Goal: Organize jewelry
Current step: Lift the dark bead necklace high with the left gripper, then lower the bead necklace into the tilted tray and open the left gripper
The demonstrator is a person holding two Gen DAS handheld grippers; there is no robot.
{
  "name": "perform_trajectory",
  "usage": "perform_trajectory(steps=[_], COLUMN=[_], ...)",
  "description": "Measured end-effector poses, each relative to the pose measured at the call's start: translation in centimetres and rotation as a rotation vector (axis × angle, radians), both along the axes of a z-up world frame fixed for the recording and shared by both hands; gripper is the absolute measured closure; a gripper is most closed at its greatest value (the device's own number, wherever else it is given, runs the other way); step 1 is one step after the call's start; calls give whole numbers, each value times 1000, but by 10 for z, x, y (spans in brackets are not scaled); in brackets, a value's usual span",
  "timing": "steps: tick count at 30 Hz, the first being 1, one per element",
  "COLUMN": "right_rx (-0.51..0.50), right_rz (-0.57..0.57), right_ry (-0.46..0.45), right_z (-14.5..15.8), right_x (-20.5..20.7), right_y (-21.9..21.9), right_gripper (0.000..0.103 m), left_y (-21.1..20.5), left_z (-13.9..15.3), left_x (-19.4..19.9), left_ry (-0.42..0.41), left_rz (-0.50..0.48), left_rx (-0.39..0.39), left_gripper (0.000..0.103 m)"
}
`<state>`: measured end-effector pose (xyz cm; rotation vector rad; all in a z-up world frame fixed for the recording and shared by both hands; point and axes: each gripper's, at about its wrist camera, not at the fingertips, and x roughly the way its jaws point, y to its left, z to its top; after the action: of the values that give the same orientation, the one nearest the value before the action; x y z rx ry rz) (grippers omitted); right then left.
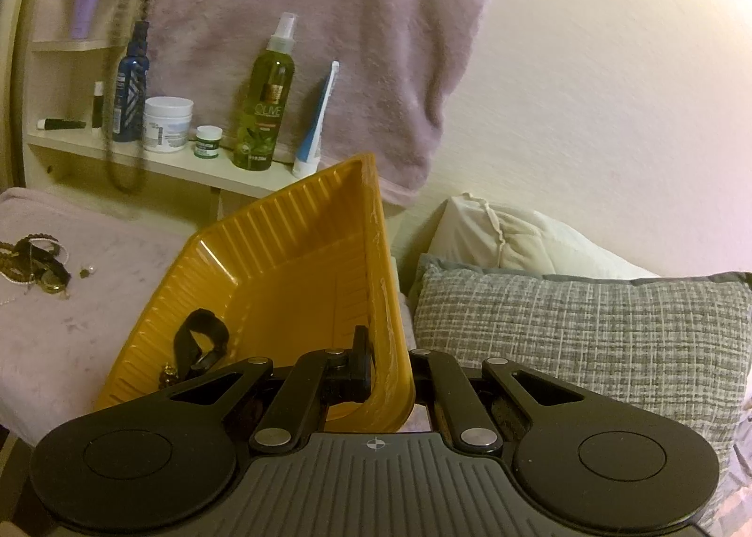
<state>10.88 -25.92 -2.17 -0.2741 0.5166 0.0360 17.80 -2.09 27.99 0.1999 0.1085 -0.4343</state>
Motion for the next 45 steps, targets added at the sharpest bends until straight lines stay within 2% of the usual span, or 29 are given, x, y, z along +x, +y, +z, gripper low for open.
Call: perform_trajectory(steps=[8, 13, 21, 26, 32, 39, 45], right_rx=[9, 12, 18, 21, 22, 26, 27], right_rz=[-2, -2, -2, -3, -7, -12, -14], right_ry=[0, 0, 2, 5, 9, 12, 13], right_z=[0, -1, -1, -1, -1, -1, -1], right_x=[1, 2, 2, 2, 4, 3, 2], right_y=[-1, -1, -2, -3, -4, -4, -4], right_gripper=[98, 98, 98, 98, 98, 99, 99], left_y=[-52, -82, -111, -119, -123, -122, -110], left_z=[-14, -36, -117, -170, -218, -236, -226], left_x=[13, 24, 54, 68, 70, 75, 75], left_ry=[59, 114, 313, 455, 550, 608, 593], left_rz=[-111, -156, -176, -191, -181, -164, -143], left_rx=[-13, 9, 93, 105, 151, 167, 143], left_gripper=[97, 97, 97, 97, 97, 96, 92])
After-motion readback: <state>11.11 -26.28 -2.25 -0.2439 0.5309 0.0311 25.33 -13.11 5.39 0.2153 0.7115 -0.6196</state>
